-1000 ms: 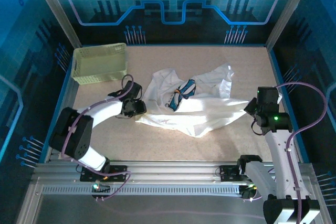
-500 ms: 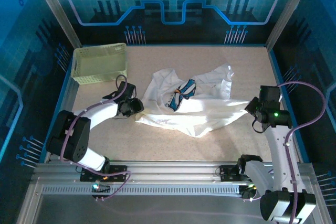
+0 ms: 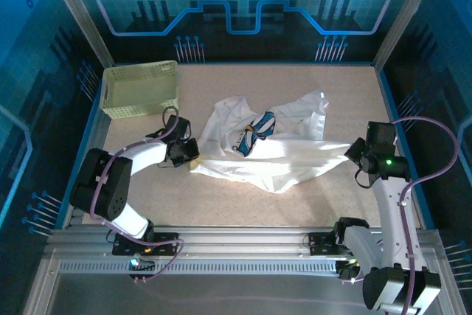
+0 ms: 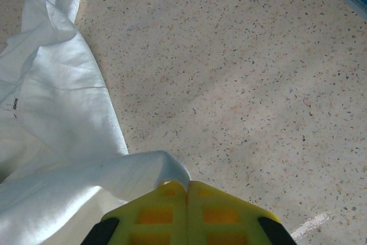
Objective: Fold the inside-out t-shirt
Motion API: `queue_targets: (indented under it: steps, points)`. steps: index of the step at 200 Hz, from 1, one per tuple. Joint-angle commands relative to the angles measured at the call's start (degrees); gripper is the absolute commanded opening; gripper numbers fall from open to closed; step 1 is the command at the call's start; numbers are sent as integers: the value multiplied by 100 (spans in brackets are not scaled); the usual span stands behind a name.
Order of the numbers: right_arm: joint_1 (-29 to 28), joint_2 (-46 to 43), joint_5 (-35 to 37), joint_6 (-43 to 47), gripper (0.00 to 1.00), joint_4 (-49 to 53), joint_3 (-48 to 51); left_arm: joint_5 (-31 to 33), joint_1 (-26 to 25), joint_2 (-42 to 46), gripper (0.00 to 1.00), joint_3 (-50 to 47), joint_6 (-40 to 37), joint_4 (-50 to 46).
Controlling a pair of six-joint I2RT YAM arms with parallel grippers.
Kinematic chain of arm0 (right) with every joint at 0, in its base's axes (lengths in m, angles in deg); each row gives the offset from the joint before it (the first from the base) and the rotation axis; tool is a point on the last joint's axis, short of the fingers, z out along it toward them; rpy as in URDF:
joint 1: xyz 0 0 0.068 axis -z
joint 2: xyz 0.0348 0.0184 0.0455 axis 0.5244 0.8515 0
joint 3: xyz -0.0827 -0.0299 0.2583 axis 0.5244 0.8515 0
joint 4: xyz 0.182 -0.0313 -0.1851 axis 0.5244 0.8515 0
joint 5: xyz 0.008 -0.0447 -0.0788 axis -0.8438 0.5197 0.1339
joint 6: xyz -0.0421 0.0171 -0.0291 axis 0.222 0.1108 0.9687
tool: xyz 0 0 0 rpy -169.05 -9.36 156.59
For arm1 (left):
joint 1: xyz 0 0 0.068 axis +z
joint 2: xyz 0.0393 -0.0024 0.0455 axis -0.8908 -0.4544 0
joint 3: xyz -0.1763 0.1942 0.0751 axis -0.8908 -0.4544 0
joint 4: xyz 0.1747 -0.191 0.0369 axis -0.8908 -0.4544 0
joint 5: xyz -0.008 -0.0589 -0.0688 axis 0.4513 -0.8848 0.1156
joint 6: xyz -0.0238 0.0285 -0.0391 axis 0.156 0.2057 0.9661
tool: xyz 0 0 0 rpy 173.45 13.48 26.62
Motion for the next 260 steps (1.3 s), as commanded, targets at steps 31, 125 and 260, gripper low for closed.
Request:
queue_targets:
  steps: [31, 125, 260]
  points:
    - [712, 139, -737, 337, 0, 445, -1984, -1071, 749, 2083, 0, 968, -88, -585]
    - [807, 331, -1042, 309, 0, 1308, -4839, -2068, 891, 3045, 0, 2440, -125, -679]
    - [706, 1482, -1080, 309, 0, -427, -1998, -1003, 712, -1597, 40, 2982, -323, -1161]
